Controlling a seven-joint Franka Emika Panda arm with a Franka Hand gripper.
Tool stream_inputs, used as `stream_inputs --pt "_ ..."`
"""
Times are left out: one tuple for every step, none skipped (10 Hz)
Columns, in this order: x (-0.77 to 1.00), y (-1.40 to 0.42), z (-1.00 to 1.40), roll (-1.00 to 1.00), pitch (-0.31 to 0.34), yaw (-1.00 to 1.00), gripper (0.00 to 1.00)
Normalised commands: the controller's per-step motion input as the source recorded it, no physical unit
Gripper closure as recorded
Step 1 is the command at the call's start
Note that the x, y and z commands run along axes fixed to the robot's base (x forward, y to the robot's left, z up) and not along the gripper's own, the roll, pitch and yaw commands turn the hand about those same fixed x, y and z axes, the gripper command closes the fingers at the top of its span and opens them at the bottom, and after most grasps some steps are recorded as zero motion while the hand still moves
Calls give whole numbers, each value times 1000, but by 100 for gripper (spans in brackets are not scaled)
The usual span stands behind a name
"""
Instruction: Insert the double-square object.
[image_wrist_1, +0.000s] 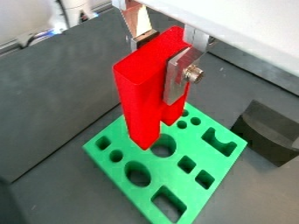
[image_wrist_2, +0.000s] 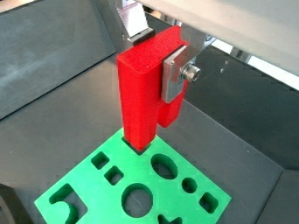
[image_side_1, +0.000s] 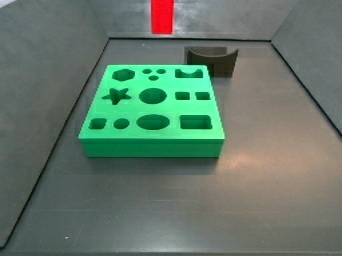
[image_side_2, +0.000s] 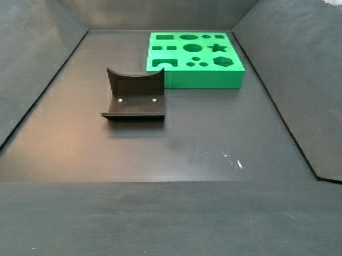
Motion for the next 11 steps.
stream_inputs --pt "191 329 -1000 -13 0 -306 100" --pt "260 380 -1000 -19 14 -100 100" --pt "331 337 -989 -79 20 0 100" --pt "309 360 -880 -141 0 0 100" --pt "226 440 -929 -101 0 -20 100" --pt "363 343 -937 -63 50 -103 100" --pt "354 254 -834 -40 34 -174 100" --pt "260 289 -514 -1 86 -471 100" --pt "29 169 -254 0 129 -566 100" --pt "0 111 -200 20 99 -469 100" --pt "-9 94 -163 7 66 -374 100"
